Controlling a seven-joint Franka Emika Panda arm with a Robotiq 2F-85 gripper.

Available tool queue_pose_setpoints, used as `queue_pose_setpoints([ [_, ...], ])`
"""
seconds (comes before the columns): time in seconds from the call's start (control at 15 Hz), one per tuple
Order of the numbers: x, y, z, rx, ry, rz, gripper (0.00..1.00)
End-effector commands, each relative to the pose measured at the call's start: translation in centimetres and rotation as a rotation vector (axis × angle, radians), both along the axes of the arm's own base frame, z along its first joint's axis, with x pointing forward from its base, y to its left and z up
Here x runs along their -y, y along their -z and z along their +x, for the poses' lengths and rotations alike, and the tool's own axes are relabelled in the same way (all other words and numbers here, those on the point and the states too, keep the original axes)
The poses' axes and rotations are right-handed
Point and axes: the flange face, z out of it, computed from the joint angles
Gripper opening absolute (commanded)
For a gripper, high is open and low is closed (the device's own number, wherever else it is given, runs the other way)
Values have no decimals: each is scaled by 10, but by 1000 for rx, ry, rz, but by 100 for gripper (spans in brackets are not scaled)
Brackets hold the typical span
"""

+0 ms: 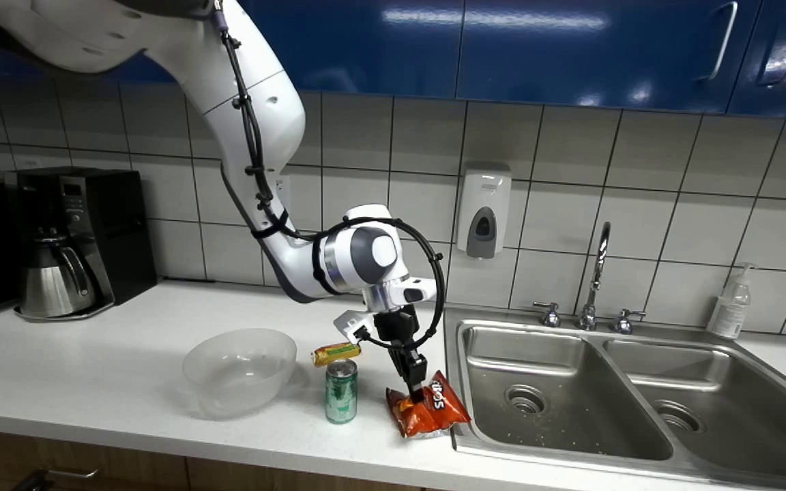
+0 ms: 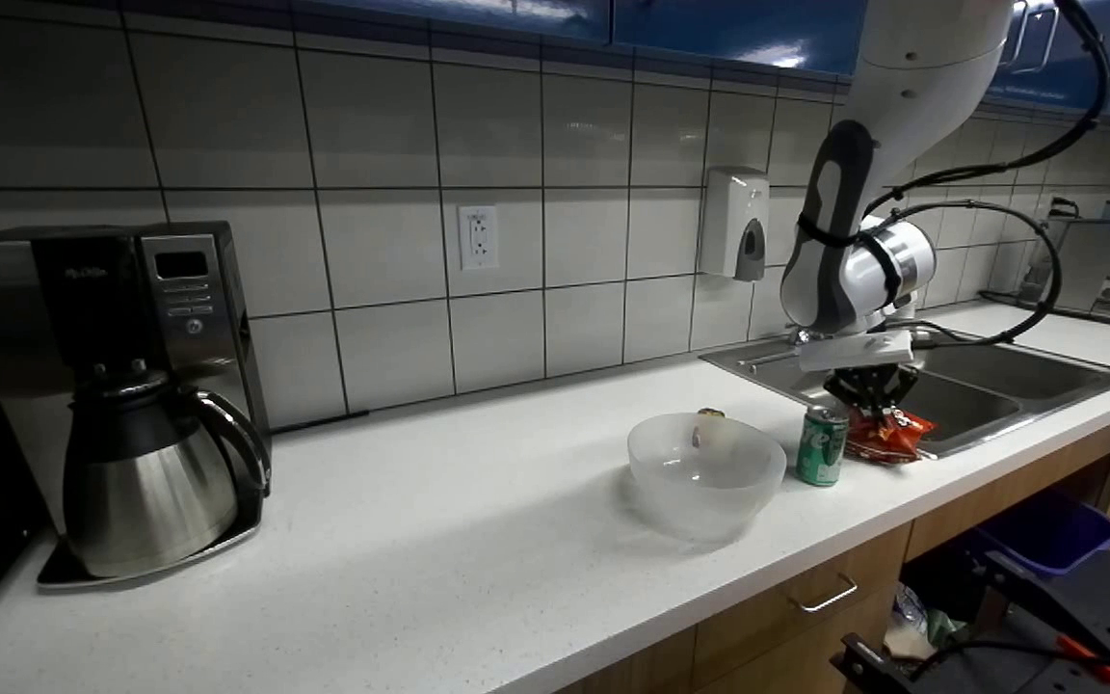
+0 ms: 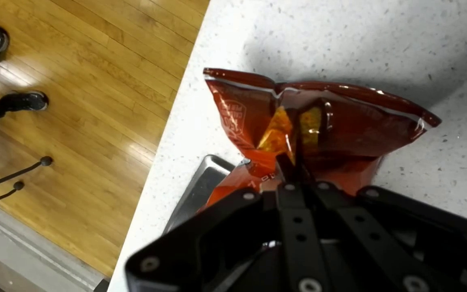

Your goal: Pick up the red packet of doritos and put them in the clear bowl

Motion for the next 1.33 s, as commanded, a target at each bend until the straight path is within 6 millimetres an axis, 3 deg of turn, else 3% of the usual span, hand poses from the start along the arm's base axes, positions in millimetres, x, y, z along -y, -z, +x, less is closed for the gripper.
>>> queue_pose_setpoints([
  [0.0,-9,-20,1,25,-27,2,0],
  [0.53,-43,-84,17,156,-112,-7,0],
  [0.93,-65,-129,15,253,-172,8,0],
  [1.27,-95,-160,12,333,-238,40,0],
])
